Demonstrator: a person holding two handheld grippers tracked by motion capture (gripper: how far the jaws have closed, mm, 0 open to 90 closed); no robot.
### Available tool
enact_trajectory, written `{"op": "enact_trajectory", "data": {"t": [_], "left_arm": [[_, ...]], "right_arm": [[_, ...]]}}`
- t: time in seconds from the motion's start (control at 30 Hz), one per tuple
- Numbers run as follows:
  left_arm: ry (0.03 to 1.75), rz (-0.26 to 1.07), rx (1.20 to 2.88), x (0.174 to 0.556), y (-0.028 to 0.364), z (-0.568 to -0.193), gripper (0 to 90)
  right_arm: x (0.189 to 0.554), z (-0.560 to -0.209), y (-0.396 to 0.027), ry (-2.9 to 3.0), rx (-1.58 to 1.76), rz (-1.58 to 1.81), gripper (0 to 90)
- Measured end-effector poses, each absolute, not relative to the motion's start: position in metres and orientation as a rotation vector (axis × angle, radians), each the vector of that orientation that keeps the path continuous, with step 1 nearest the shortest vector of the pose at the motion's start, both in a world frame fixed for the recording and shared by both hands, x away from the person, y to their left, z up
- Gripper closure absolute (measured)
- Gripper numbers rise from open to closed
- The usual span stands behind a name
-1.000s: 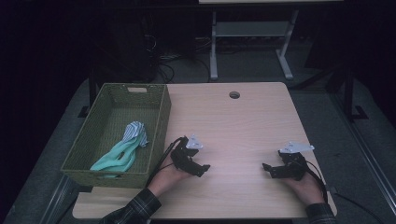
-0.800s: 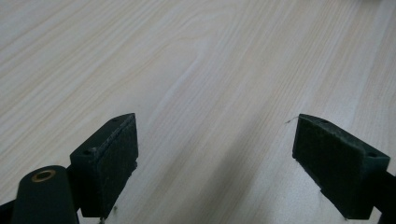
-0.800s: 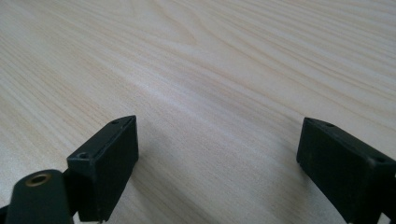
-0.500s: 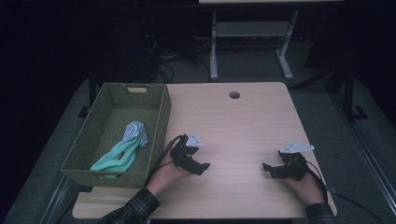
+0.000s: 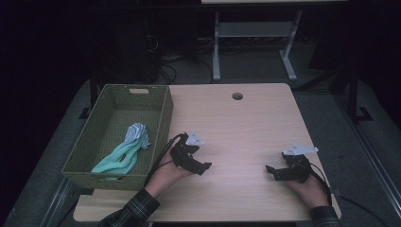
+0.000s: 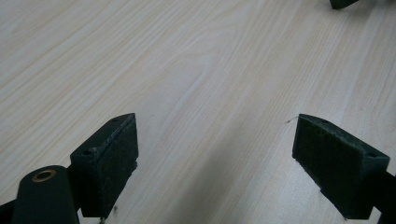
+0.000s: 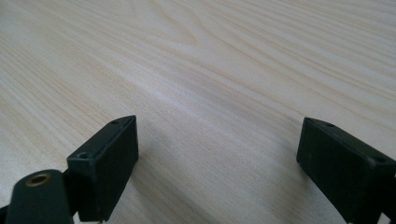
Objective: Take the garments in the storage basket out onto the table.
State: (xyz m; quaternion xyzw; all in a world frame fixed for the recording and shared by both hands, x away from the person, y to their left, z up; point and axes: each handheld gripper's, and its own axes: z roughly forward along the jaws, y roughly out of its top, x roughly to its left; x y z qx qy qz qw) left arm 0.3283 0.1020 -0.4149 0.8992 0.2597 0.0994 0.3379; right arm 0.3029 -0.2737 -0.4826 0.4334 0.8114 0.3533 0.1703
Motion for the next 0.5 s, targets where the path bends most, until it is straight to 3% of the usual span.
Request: {"op": "enact_trajectory", "data": {"t": [0.5], "left_arm": [[0.667,0.261,2.323,0.327,0.103,-0.403,13.8]], "right_arm": [[0.303,-0.483,-0.274,2.305,1.231,1.004,12.3]]}}
